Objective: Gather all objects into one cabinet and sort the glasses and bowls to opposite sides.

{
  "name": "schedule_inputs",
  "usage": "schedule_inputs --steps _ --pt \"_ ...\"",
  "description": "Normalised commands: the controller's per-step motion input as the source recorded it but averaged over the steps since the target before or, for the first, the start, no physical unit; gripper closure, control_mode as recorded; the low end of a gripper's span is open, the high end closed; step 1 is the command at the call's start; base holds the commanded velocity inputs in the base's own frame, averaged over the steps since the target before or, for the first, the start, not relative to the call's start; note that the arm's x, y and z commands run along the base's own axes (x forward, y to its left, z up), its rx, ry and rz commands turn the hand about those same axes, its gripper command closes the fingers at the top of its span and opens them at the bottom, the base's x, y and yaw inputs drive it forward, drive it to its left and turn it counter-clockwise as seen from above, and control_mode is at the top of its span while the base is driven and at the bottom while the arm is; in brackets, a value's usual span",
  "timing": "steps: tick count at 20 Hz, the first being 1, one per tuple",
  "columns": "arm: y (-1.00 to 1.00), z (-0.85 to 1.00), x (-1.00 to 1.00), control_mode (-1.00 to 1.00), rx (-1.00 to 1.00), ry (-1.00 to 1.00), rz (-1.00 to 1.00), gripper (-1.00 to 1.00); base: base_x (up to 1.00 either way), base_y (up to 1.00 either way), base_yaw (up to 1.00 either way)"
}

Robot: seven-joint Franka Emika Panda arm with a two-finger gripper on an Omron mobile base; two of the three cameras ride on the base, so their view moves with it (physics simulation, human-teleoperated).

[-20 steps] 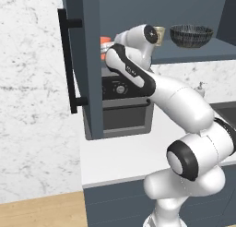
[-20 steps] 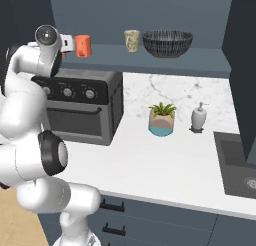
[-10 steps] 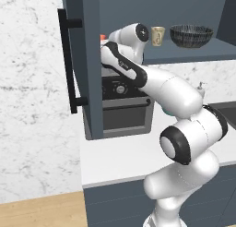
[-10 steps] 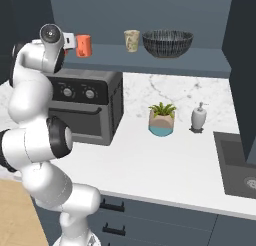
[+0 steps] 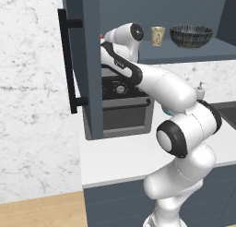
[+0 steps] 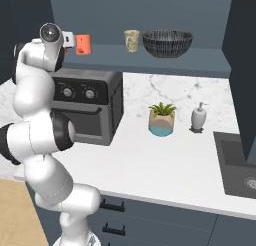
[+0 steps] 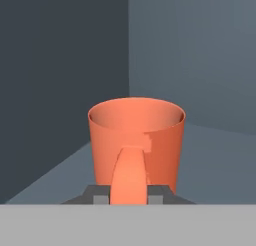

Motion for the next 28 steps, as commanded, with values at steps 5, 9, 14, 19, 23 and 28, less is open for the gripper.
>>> schedule_inputs --steps 5,9,14,19,23,28 --pt "0.14 -0.07 0.00 -1.00 0.00 0.00 0.00 -1.00 0.00 0.00 0.00" --pt "0.00 0.00 -0.10 -1.00 0.00 0.00 -0.01 -1.00 0.00 0.00 0.00" --pt "0.00 0.00 -0.24 -1.00 0.00 -0.01 0.00 -1.00 0.00 0.00 0.00" --pt "0.00 0.00 -0.38 -1.00 0.00 -0.04 -0.02 -1.00 0.00 0.00 0.00" --pt "-0.18 0.00 -0.45 -1.00 0.02 -0.05 -0.08 -1.00 0.00 0.00 0.00" --pt "-0.61 0.00 -0.65 -1.00 0.06 0.00 -0.12 -1.00 0.00 0.00 0.00"
